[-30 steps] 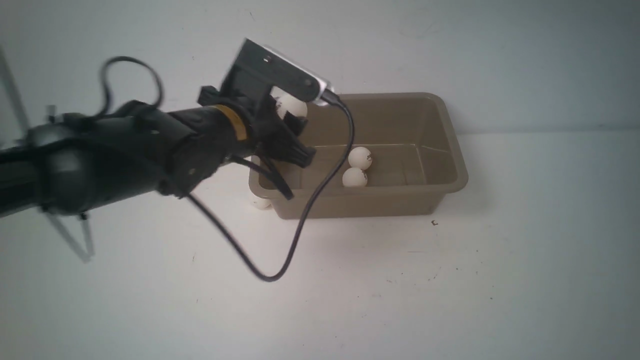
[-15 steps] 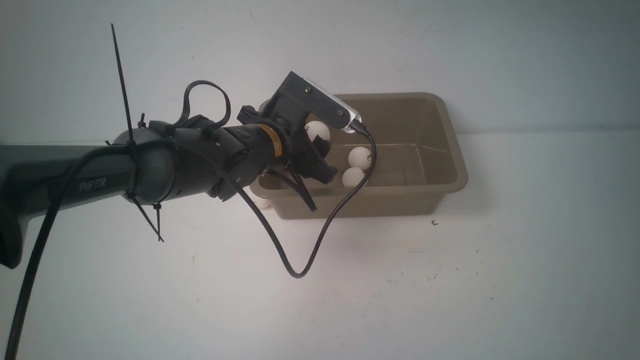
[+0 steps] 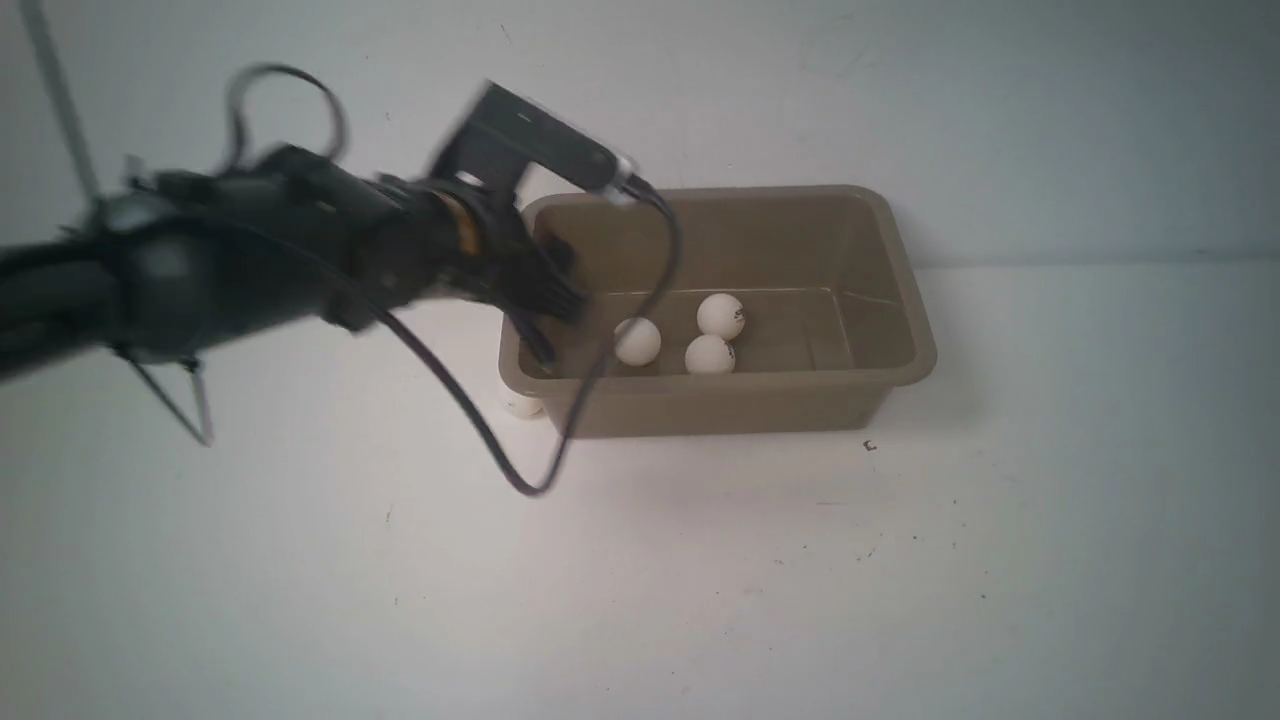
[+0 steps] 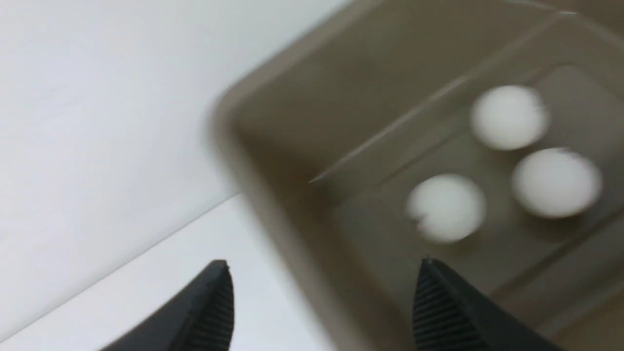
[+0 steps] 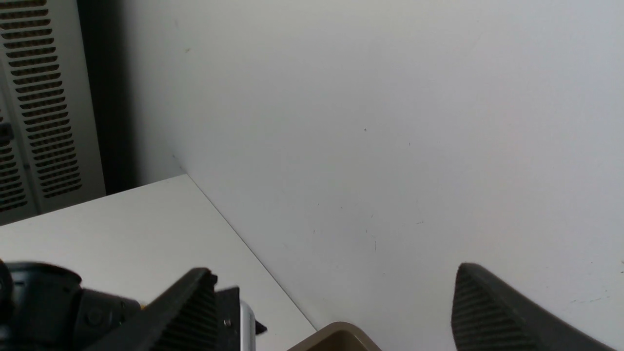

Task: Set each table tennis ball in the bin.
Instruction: Use the left arm to put the table tennis ball into the box, then use the left arm to clamp the table tennis ball closest to it

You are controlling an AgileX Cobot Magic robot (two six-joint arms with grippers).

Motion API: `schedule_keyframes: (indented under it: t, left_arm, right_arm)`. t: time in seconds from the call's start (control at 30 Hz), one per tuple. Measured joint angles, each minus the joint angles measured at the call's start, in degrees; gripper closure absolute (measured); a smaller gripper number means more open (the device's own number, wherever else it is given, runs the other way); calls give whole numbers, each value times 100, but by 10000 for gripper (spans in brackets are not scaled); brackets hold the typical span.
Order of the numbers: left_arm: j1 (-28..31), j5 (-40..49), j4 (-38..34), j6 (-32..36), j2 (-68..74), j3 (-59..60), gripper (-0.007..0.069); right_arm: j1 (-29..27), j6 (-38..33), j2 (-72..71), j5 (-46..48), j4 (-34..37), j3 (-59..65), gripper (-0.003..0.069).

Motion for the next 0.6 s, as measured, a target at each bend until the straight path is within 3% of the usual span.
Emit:
schedule_keyframes:
  t: [0.33,0.53,0.6]
  left_arm:
    - [545,1334,-347,632,-1187,13,230]
    - [522,2609,-1435,1864,-2021,13,230]
    - [517,3272,-1738,2569,-2278,13,230]
  right_arm:
    - [0,0,0,0,0,0,69]
    - [0,-1,0,0,0,0,69]
    - [0,-1,0,0,0,0,69]
